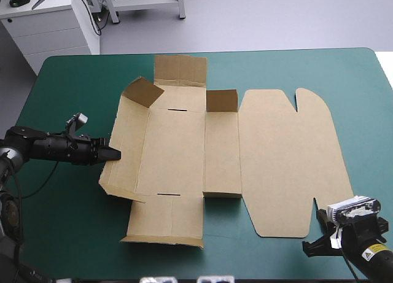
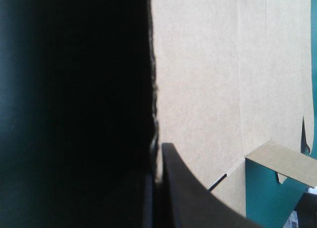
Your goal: Fold the box
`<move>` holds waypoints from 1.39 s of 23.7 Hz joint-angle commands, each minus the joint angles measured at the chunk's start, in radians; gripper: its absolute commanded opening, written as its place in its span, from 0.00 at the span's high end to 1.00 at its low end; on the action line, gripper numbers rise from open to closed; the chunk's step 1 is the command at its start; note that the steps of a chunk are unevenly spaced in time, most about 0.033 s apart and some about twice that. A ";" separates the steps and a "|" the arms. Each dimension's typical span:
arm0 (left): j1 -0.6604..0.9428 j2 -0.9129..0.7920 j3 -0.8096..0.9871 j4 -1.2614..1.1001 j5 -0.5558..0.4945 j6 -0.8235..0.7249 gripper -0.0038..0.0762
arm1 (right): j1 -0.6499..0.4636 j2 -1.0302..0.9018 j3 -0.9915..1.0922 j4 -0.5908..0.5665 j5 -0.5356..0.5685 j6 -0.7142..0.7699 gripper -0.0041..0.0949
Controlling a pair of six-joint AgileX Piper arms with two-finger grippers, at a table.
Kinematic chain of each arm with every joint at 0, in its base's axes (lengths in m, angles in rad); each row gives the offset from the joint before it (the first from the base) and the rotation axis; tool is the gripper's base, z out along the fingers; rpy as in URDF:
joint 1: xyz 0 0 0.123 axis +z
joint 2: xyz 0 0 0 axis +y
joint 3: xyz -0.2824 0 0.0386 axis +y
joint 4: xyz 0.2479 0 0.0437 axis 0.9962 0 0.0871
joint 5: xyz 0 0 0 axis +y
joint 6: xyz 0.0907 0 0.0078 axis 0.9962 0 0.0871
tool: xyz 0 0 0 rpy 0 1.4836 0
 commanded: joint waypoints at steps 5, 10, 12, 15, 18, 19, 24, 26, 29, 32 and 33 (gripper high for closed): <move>-0.005 -0.063 -0.020 0.040 0.101 0.005 0.96 | 0.004 0.009 -0.026 0.018 -0.059 -0.002 0.98; -0.005 -0.063 -0.020 0.042 0.101 0.005 0.76 | 0.004 0.009 -0.026 0.018 -0.059 -0.002 0.98; -0.005 -0.063 -0.020 0.042 0.101 -0.004 0.59 | 0.004 0.009 -0.026 0.018 -0.059 -0.002 0.98; -0.005 -0.063 -0.020 0.042 0.101 -0.015 0.30 | 0.004 0.009 -0.026 0.018 -0.059 -0.002 0.98; -0.001 -0.063 -0.054 0.166 0.081 -0.052 0.25 | 0.004 0.009 -0.026 0.018 -0.059 -0.002 0.98; -0.001 -0.063 -0.069 0.223 0.073 -0.084 0.25 | 0.004 0.009 -0.026 0.018 -0.059 -0.002 0.98; -0.001 -0.063 -0.131 0.464 0.014 -0.238 0.25 | 0.004 0.009 -0.026 0.018 -0.059 -0.002 0.98; -0.001 -0.063 -0.131 0.586 -0.007 -0.319 0.25 | 0.004 0.009 -0.026 0.018 -0.059 -0.002 0.98; 0.030 -0.063 -0.131 0.614 0.016 -0.336 0.25 | 0.004 0.009 -0.026 0.018 -0.059 -0.002 0.98; 0.060 -0.063 -0.129 0.513 0.043 -0.298 0.25 | 0.004 0.009 -0.026 0.018 -0.059 -0.002 0.98; 0.069 -0.063 -0.127 0.467 0.055 -0.270 0.25 | 0.004 0.009 -0.026 0.018 -0.059 -0.002 0.98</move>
